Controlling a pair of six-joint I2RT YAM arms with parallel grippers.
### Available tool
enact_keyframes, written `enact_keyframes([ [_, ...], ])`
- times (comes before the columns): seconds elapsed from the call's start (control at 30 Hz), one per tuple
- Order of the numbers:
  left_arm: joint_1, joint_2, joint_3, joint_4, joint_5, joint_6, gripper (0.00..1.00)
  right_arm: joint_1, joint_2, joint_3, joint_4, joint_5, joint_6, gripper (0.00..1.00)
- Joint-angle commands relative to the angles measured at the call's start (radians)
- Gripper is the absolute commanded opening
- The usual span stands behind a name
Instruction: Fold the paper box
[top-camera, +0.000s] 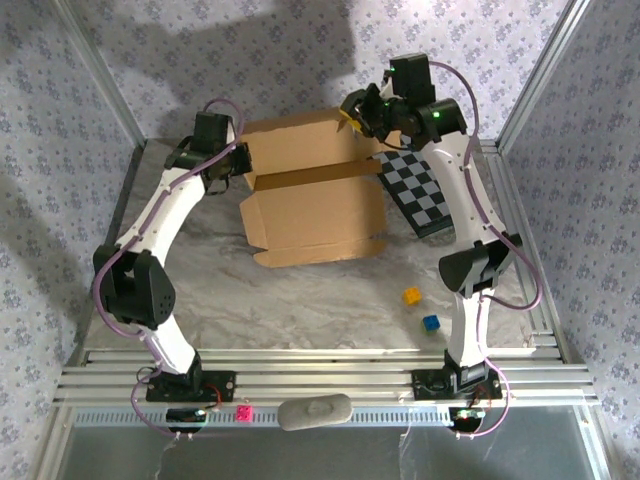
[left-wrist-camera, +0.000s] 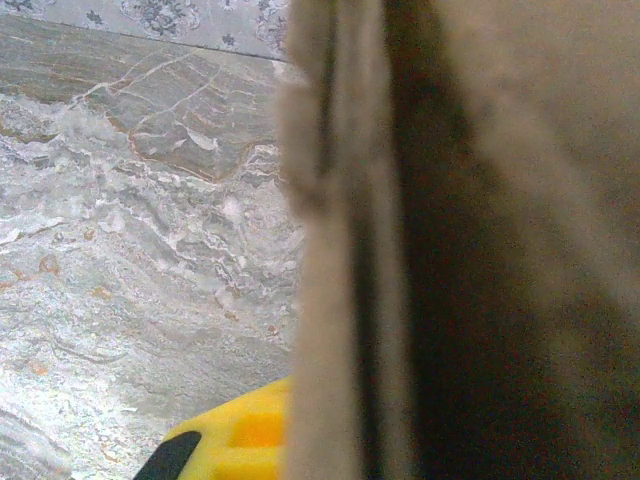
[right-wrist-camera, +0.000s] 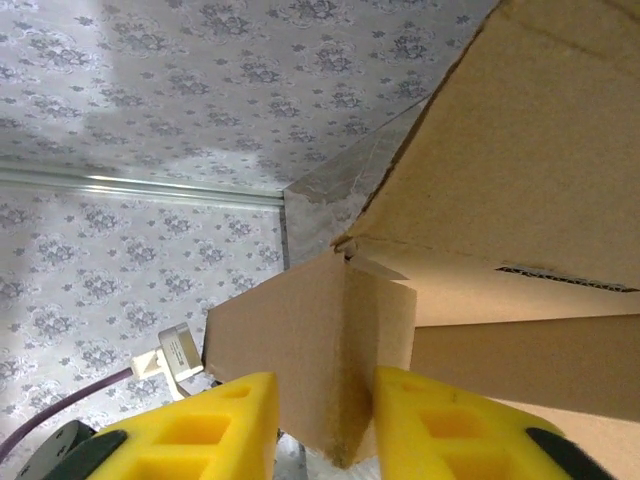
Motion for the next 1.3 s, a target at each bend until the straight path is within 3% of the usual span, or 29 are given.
enact_keyframes([
  [0.0, -0.013, -0.001, 0.047, 0.003, 0.027, 0.015, 0.00, -0.001, 0.021, 0.024, 0.042, -0.039, 0.047, 0.18],
  [0.07, -0.013, -0.002, 0.048, 0.003, 0.028, 0.013, 0.00, 0.000, 0.019, 0.023, 0.051, -0.038, 0.048, 0.03],
  [0.1, -0.013, -0.002, 0.047, 0.000, 0.030, 0.012, 0.00, 0.000, 0.017, 0.020, 0.057, -0.036, 0.052, 0.00],
  [0.3, -0.003, -0.003, 0.045, -0.006, 0.048, -0.005, 0.00, -0.015, 0.000, 0.016, 0.127, -0.060, 0.113, 0.00],
  [0.4, 0.011, -0.002, 0.045, -0.007, 0.076, -0.020, 0.00, -0.037, -0.011, 0.047, 0.102, -0.074, 0.100, 0.37],
  [0.5, 0.030, 0.008, 0.066, -0.026, 0.101, -0.029, 0.00, -0.069, -0.057, 0.045, 0.066, -0.072, 0.041, 0.50],
  [0.57, 0.043, 0.012, 0.080, -0.037, 0.116, -0.029, 0.00, -0.098, -0.101, 0.028, 0.026, -0.068, -0.029, 0.53],
  [0.7, 0.068, 0.020, 0.110, -0.055, 0.161, -0.034, 0.00, -0.168, -0.261, -0.224, 0.050, -0.076, -0.154, 0.45],
  [0.83, 0.087, 0.038, 0.152, -0.086, 0.204, -0.034, 0.00, -0.270, -0.420, -0.599, 0.241, -0.173, -0.112, 0.27],
  [0.93, 0.097, 0.043, 0.159, -0.090, 0.225, -0.047, 0.00, -0.299, -0.449, -0.729, 0.309, -0.227, -0.106, 0.21],
  [1.1, 0.105, 0.052, 0.168, -0.091, 0.261, -0.075, 0.00, -0.292, -0.404, -0.831, 0.417, -0.304, -0.064, 0.31],
  [1.27, 0.105, 0.052, 0.169, -0.089, 0.269, -0.088, 0.00, -0.274, -0.332, -0.816, 0.494, -0.313, -0.033, 0.33],
])
